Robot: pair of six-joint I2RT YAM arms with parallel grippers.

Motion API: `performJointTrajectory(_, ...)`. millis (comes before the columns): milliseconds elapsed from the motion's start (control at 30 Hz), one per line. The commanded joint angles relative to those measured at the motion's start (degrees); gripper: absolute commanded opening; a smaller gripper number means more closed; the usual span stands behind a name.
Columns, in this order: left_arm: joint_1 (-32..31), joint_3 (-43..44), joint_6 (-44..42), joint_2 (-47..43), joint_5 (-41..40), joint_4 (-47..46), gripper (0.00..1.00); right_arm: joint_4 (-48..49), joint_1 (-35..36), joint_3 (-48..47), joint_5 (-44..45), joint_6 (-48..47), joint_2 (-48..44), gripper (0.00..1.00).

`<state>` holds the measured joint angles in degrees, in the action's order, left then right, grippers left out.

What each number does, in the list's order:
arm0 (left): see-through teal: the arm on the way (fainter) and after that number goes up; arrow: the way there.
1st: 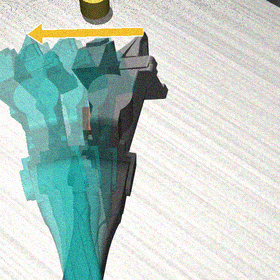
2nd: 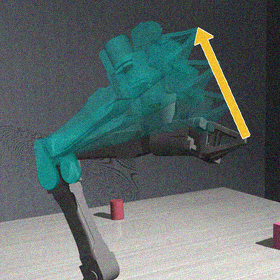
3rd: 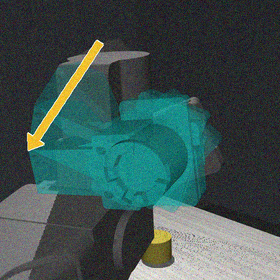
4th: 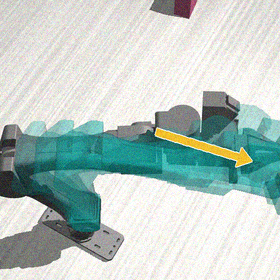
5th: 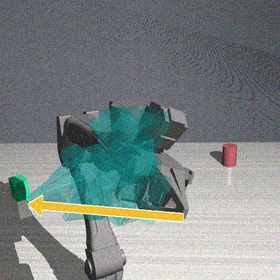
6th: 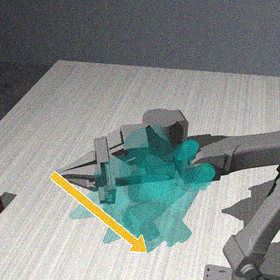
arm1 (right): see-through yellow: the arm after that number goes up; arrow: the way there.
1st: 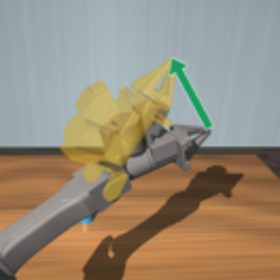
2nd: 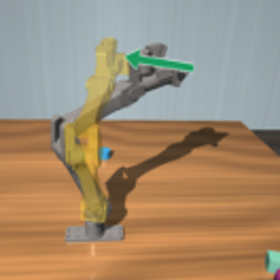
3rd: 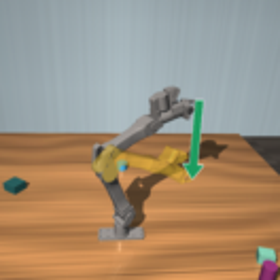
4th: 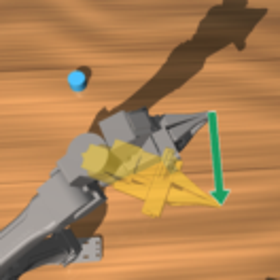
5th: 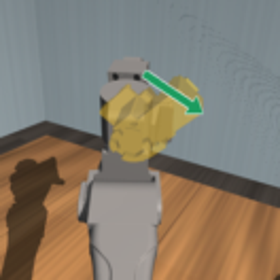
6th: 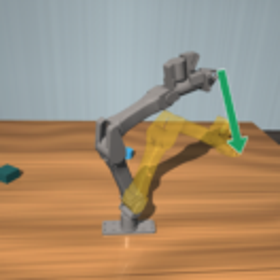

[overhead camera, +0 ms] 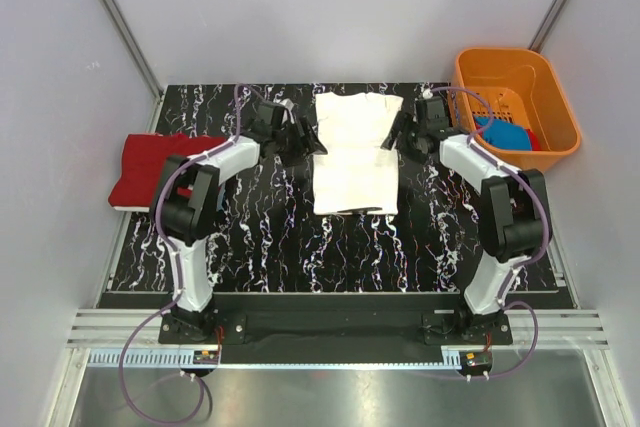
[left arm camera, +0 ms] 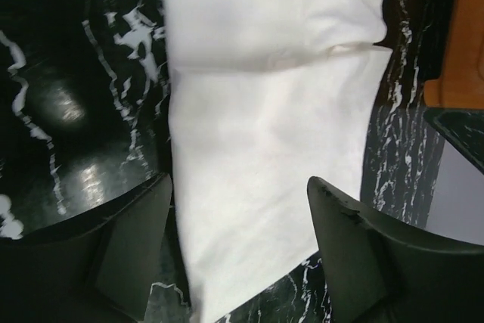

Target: Fold and stack the t-shirts

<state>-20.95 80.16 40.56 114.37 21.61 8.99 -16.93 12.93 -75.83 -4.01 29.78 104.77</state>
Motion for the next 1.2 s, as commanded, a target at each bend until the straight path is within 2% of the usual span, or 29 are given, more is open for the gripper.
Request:
performJointTrajectory(0, 0.47, -6.03, -3.02, -6.69, -0.6, -1.79, 0.79, 3.39, -0.27, 7.17, -1.78, 0.54, -8.25, 0.75)
performJointTrajectory(100, 0.21, -12.55, -3.03, -12.92, 0.19, -3.54, 0.78, 5.23, -0.27, 15.61, -5.46, 1.68, -14.49, 0.69)
performJointTrajectory(133, 0.03, -17.18, -2.85, -15.9, 0.8, -4.33, 0.78, 5.67, -0.27, 17.54, -5.92, 1.95, -17.29, 0.66)
performJointTrajectory(267, -3.38, -26.88, -1.54, -22.07, 0.2, -7.58, 0.75, 6.91, -0.27, 27.38, -8.47, 2.56, -22.41, 0.54)
performJointTrajectory(467, -7.35, -34.89, 2.15, -23.32, -0.42, -13.47, 0.63, 11.12, -0.36, 34.52, -10.67, 3.09, -23.13, 0.53)
performJointTrajectory(633, -8.14, -35.25, 3.48, -20.77, -0.51, -15.41, 0.64, 13.58, -0.45, 34.52, -11.63, 2.3, -18.56, 0.55)
performJointTrajectory(767, -8.32, -34.2, 2.86, -19.1, -1.13, -15.06, 0.62, 15.34, -0.36, 34.26, -11.63, 2.12, -15.66, 0.5)
performJointTrajectory(867, -8.58, -33.23, 2.95, -17.34, -0.86, -14.88, 0.57, 15.35, -0.36, 33.65, -12.07, 1.43, -13.9, 0.45)
performJointTrajectory(1067, -9.55, -33.14, 3.48, -16.11, -2.45, -14.27, 0.56, 16.49, -0.36, 35.22, -11.9, 1.59, -13.71, 0.33)
performJointTrajectory(1167, -10.16, -32.61, 3.3, -15.49, -3.5, -13.74, 0.54, 16.49, -0.27, 36.1, -11.64, 1.68, -14.68, 0.22)
